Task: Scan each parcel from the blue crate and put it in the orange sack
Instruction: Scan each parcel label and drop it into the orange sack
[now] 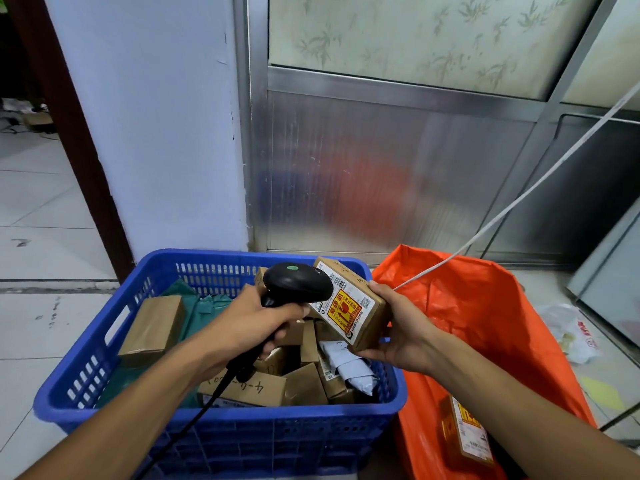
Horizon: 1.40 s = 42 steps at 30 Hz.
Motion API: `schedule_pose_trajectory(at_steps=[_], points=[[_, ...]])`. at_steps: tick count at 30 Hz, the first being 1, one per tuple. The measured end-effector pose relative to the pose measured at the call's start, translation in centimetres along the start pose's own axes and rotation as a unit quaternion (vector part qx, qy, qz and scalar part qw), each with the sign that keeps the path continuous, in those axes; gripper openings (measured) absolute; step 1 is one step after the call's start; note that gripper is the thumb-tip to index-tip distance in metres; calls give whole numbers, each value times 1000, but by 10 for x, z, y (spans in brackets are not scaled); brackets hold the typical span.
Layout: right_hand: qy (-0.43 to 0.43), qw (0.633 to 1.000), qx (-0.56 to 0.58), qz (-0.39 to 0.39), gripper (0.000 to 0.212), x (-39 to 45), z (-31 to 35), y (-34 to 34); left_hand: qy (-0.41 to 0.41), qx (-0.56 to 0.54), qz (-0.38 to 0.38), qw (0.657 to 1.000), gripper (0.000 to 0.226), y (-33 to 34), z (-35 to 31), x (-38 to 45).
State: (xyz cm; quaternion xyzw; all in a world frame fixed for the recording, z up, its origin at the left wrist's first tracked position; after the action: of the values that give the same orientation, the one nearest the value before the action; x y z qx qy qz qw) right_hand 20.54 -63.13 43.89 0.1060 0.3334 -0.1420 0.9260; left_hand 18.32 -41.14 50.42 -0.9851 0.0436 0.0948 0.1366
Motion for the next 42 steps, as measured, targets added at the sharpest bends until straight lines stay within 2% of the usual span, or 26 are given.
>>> schedule_pose_trajectory(at_steps=[6, 19, 31, 36, 40, 42], points=[[1, 1000, -3, -3, 48, 2, 0, -1, -2, 7, 0, 1000, 27, 0, 1, 2], [-1, 1000, -9, -14, 45, 14, 7, -14, -8, 22, -8, 1000, 32, 1, 1, 0], [-14, 996, 36, -78, 42, 47, 29, -63, -6, 26, -23, 999, 17, 2, 8, 9], [-19, 994, 47, -101, 47, 52, 35, -80, -9, 37, -25, 999, 16, 4, 11, 12], [-27, 989, 51, -136, 38, 48, 41, -91, -12, 36, -29, 999, 10, 4, 12, 14], [-29, 987, 53, -148, 27, 43, 42, -96, -16, 39, -32, 999, 11, 4, 14, 15]])
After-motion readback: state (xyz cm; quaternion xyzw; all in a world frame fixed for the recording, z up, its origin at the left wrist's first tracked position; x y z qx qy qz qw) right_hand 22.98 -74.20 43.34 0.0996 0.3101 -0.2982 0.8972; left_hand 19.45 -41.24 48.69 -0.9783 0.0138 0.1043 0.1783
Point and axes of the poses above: each hand's wrist, its own x-axis towards the middle knuckle, its own y-axis out of the palm, z = x × y, the point moved 7 cm from there along x, towards the middle knuckle, and after that the axes turned 11 degrees about -z, right-handed, at the moved point
